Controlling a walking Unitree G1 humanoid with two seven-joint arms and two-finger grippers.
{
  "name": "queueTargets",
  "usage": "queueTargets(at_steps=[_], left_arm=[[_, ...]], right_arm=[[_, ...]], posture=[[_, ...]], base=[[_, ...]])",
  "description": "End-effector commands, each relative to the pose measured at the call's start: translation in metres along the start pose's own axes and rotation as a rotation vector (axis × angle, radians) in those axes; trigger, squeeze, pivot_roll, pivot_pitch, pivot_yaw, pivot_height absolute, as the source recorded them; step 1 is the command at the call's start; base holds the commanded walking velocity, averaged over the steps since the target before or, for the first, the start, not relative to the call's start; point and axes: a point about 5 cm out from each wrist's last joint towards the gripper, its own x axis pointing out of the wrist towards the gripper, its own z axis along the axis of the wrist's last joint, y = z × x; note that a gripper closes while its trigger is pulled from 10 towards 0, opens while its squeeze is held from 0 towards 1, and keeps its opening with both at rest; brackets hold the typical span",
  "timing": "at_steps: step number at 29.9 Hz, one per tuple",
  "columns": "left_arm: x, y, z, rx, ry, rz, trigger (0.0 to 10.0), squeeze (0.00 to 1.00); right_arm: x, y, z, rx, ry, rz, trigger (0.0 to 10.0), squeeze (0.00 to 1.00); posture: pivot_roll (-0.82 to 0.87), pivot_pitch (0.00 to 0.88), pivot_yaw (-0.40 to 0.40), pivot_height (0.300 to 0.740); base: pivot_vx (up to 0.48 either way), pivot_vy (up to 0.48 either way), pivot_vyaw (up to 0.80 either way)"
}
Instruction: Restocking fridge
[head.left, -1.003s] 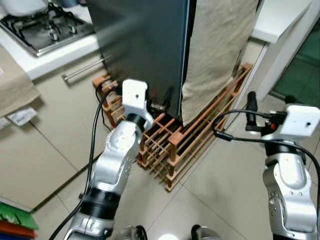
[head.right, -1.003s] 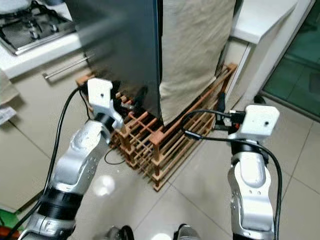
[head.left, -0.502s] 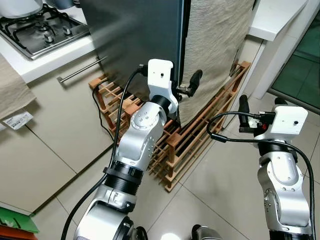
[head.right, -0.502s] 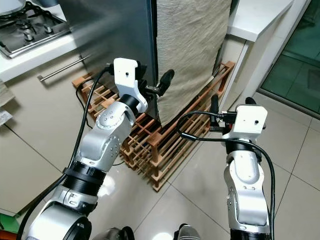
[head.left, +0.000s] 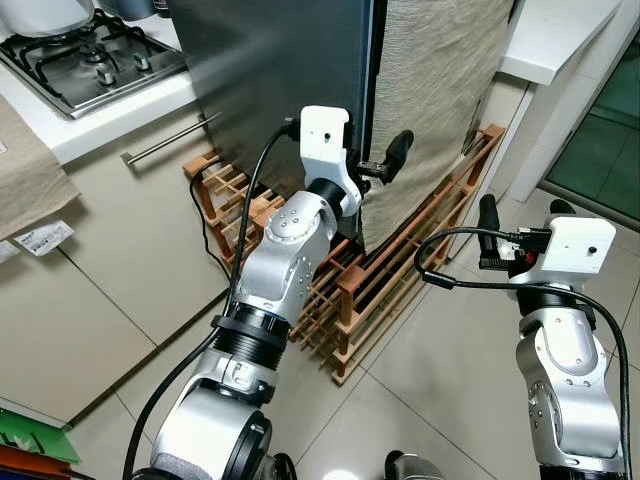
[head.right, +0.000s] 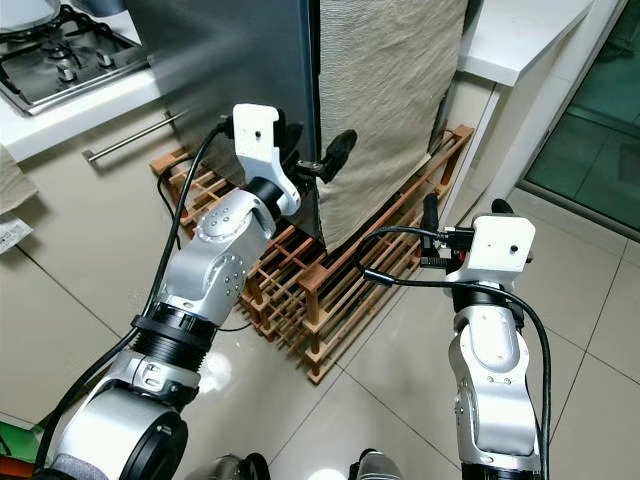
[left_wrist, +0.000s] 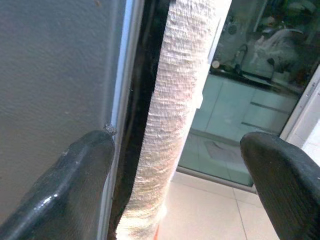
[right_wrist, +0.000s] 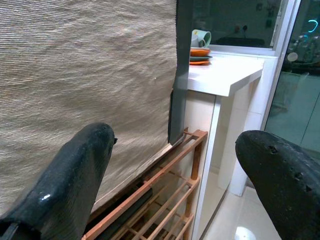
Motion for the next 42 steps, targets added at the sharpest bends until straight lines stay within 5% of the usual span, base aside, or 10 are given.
queueTargets(at_steps=[1, 17, 27, 31, 34, 35, 38, 39, 42], left_arm=[[0.011, -0.024, 0.005, -0.045, -0.026, -0.062, 10.0, 0.00], [0.030, -0.036, 0.012, -0.151, -0.050, -0.068, 10.0, 0.00], [0.031, -0.058, 0.023, -0.254, -0.069, -0.171, 10.0, 0.00], [0.028, -0.060, 0.024, -0.213, -0.075, -0.190, 10.0, 0.00], [0.012, -0.045, 0.017, -0.086, -0.078, -0.161, 10.0, 0.00], [-0.008, -0.025, 0.013, -0.019, -0.084, -0.122, 10.0, 0.00], [-0.016, -0.017, 0.011, -0.003, -0.080, -0.104, 10.0, 0.00], [-0.037, 0.000, 0.006, 0.068, -0.072, -0.061, 10.0, 0.00], [-0.061, 0.017, -0.001, 0.144, -0.052, 0.005, 10.0, 0.00]], right_arm=[[-0.003, -0.001, -0.005, 0.007, 0.019, -0.007, 10.0, 0.00], [-0.015, -0.003, -0.006, 0.002, 0.044, -0.011, 10.0, 0.00], [-0.019, -0.006, -0.006, -0.008, 0.058, -0.019, 10.0, 0.00], [-0.018, -0.005, -0.005, -0.008, 0.056, -0.019, 10.0, 0.00], [-0.020, -0.006, -0.002, -0.007, 0.043, -0.033, 10.0, 0.00], [-0.026, -0.004, 0.005, -0.022, 0.015, -0.040, 10.0, 0.00], [-0.029, -0.003, 0.009, -0.030, 0.002, -0.037, 10.0, 0.00], [-0.035, 0.001, 0.015, -0.037, -0.021, -0.023, 10.0, 0.00], [-0.040, 0.004, 0.023, -0.051, -0.065, -0.012, 10.0, 0.00]], posture=[[-0.24, 0.073, 0.092, 0.740], [-0.28, 0.127, 0.092, 0.740], [-0.29, 0.138, 0.091, 0.740], [-0.29, 0.135, 0.097, 0.740], [-0.29, 0.127, 0.105, 0.740], [-0.27, 0.115, 0.108, 0.740], [-0.27, 0.113, 0.108, 0.740], [-0.24, 0.094, 0.104, 0.740], [-0.23, 0.080, 0.100, 0.740]], base=[[0.000, 0.000, 0.00], [0.000, 0.000, 0.00], [0.000, 0.000, 0.00], [0.000, 0.000, 0.00], [0.000, 0.000, 0.00], [0.000, 0.000, 0.00], [0.000, 0.000, 0.00], [0.000, 0.000, 0.00], [0.000, 0.000, 0.00]])
